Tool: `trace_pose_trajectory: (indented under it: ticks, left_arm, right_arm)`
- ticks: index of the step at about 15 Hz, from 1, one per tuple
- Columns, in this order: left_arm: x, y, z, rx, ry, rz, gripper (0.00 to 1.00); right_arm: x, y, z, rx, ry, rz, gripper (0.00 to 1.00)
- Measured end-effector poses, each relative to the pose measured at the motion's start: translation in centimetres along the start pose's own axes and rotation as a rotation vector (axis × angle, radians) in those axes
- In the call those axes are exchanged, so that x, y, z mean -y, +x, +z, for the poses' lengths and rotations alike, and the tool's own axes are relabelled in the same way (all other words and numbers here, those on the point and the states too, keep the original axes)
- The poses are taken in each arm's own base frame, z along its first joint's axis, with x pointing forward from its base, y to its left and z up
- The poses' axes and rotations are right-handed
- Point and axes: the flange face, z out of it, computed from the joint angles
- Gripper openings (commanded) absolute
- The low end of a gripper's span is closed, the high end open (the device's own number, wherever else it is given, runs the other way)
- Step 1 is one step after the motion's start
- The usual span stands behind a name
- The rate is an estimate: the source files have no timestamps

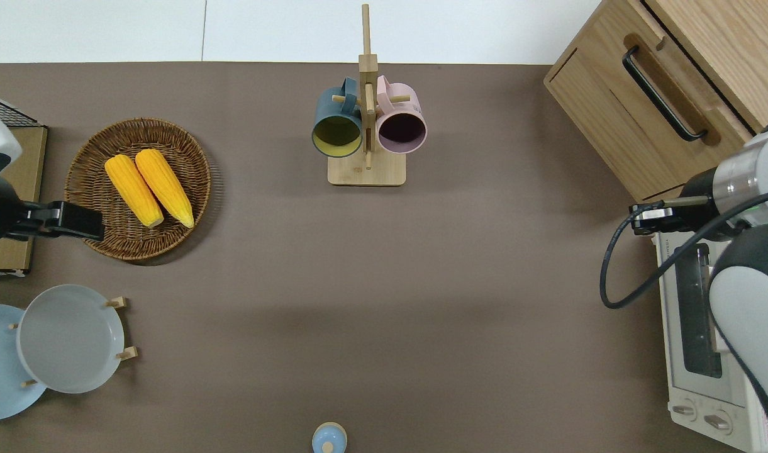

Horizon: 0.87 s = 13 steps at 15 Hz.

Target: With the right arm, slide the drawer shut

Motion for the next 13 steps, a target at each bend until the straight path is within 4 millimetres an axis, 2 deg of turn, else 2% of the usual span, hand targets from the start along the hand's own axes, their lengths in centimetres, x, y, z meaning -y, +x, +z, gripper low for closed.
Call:
trace_pose_trajectory:
  ticks: [1, 7, 13]
  left_arm:
    - [0.00, 0.00, 0.00, 0.000, 0.000, 0.000, 0.99]
    - [0.00, 0.00, 0.00, 0.000, 0.000, 0.000, 0.99]
    - [0.00, 0.00, 0.00, 0.000, 0.000, 0.000, 0.99]
  right_arm:
    - [0.12, -0.02, 0.10, 0.002, 0.000, -0.001, 0.986]
    - [0.76, -0.08, 0.33, 0.007, -0.001, 0.008, 0.990]
    - [0.35, 0.00, -0.10, -0.006, -0.042, 0.013, 0.990]
